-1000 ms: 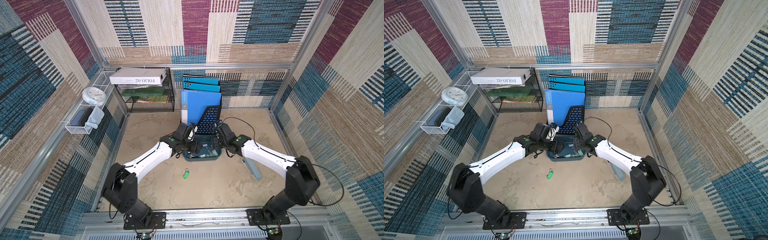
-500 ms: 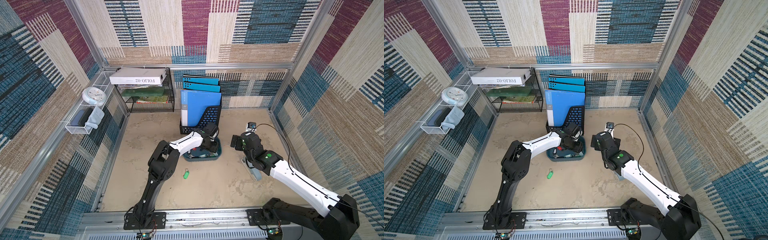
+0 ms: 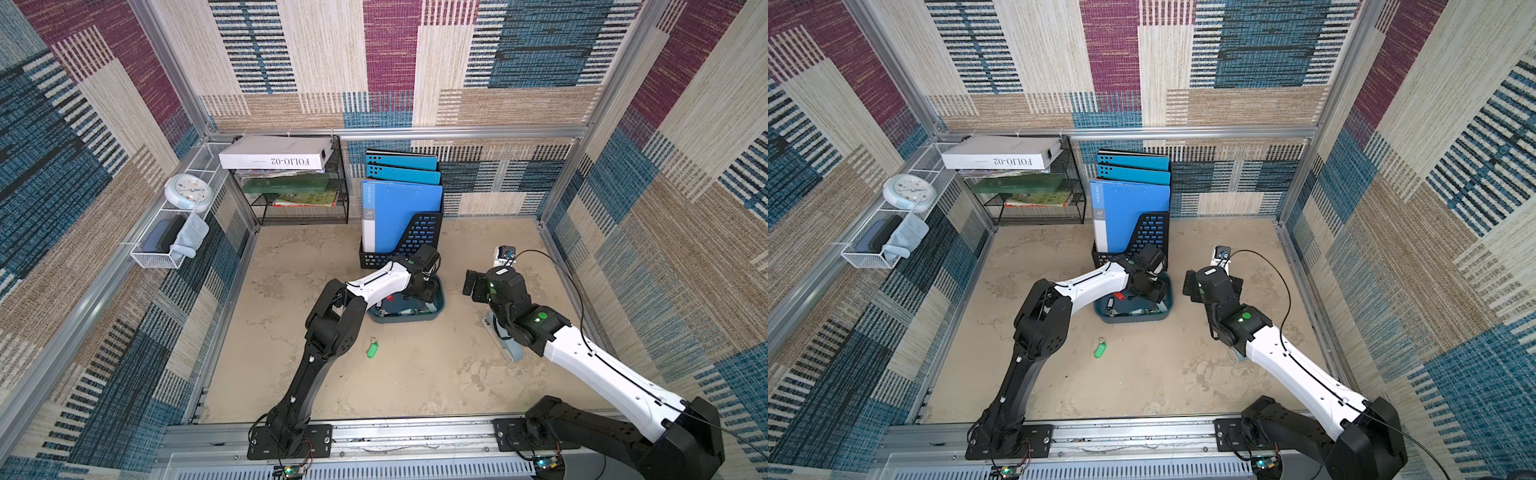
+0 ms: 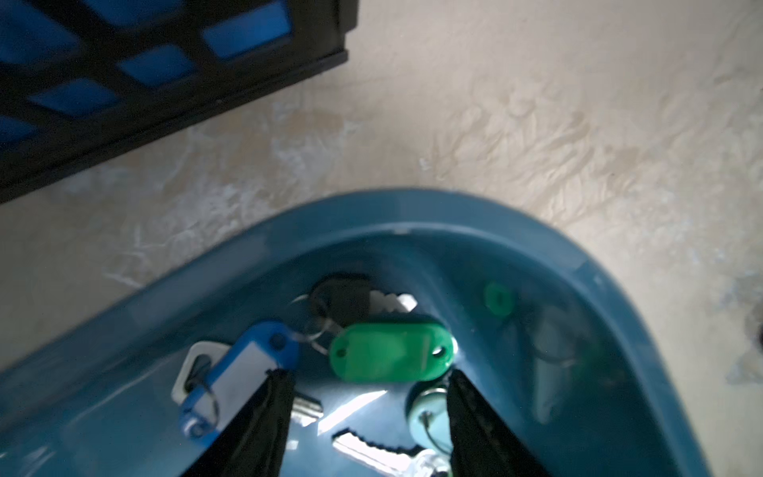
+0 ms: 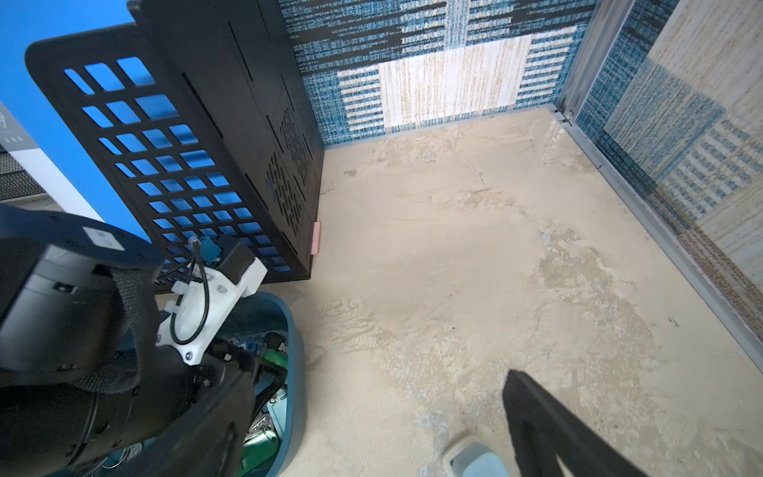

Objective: Take the keys out of the storage box
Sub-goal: Pick up the key from the storage box.

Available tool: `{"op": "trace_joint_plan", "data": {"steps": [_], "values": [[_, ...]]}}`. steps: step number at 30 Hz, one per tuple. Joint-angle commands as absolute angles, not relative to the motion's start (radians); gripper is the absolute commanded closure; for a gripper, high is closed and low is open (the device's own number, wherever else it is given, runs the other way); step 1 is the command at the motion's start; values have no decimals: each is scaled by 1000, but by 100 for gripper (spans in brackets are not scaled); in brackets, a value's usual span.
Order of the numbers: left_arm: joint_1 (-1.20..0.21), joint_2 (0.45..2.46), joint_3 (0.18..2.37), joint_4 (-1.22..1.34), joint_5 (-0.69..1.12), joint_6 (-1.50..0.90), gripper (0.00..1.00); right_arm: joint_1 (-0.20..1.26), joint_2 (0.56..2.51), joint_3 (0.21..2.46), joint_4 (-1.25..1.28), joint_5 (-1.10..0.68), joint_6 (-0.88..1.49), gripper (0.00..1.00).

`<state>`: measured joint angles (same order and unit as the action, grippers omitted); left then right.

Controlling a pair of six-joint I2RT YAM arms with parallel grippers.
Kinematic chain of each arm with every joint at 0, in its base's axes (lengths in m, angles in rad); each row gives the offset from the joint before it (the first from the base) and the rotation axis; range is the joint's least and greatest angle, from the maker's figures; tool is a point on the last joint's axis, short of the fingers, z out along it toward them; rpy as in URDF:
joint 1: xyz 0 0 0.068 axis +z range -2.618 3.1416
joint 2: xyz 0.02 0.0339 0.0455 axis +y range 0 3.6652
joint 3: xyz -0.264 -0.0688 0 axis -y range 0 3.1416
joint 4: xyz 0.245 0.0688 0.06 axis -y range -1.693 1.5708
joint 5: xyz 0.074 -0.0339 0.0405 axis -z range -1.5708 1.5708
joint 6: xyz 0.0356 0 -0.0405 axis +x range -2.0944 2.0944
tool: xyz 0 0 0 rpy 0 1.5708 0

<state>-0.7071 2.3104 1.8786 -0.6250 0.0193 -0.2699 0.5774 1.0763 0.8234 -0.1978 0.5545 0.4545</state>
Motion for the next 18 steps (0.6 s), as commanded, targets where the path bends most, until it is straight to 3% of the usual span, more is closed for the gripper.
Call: {"op": "trace_joint_plan", "data": {"steps": [1,6,12,16,18], "values": [[-703,2345,1929,-630,-20,-261,45,577,1085,825,-155,530,442,1],[-703,2391,1978,-637,-6,-250,49,578,1091,824,-145,511,437,1],[-703,2395,2004,-664,-33,-240,75,577,1076,811,-135,500,439,1],[-702,2360,1985,-665,-41,-242,98,577,1070,806,-134,497,439,1],[-704,2336,1970,-666,-40,-242,99,577,1069,801,-128,496,438,1]]}}
